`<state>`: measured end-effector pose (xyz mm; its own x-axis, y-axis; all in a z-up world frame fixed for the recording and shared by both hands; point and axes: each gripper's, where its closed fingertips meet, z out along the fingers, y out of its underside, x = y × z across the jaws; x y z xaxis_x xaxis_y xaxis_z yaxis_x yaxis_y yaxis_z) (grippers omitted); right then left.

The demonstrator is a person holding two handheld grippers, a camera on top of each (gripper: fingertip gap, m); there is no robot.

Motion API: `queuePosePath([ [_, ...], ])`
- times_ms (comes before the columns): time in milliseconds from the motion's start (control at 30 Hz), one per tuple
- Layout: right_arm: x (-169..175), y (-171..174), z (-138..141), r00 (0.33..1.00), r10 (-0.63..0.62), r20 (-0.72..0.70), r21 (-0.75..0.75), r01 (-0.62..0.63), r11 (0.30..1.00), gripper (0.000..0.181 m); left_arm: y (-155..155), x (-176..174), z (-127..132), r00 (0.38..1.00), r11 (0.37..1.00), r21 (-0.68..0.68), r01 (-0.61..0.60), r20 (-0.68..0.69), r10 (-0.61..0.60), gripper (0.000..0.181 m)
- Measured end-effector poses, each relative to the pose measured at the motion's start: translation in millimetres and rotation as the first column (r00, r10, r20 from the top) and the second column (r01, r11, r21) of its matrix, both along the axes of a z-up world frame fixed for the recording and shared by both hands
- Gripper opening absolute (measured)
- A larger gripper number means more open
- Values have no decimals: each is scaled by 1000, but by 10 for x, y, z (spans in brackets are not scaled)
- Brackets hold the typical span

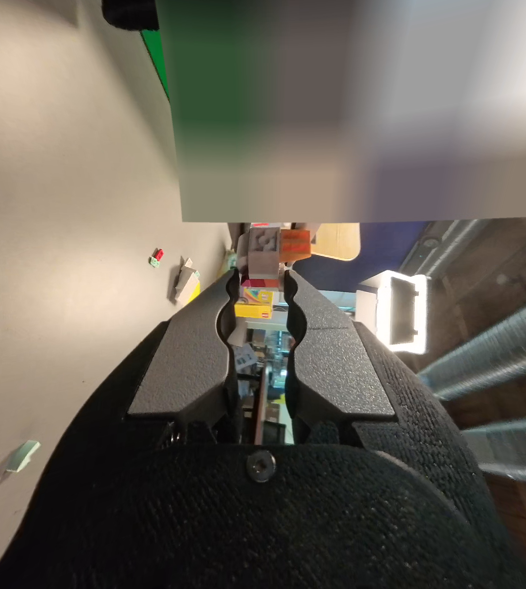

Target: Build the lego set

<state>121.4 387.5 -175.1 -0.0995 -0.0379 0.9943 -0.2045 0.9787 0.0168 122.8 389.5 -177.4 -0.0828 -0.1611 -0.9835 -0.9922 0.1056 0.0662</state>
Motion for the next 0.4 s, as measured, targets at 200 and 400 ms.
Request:
queuePosePath([
  [200, 3, -11, -51, 992, 64, 108, -222, -38, 974, 25, -10, 14, -62, 976, 982, -186, 36, 218, 6, 28],
  [400, 22, -17, 74, 962, 200, 185, -515, -78, 854, 26, -22, 46, 72, 904, 926, -358, 117, 425, 51, 29],
])
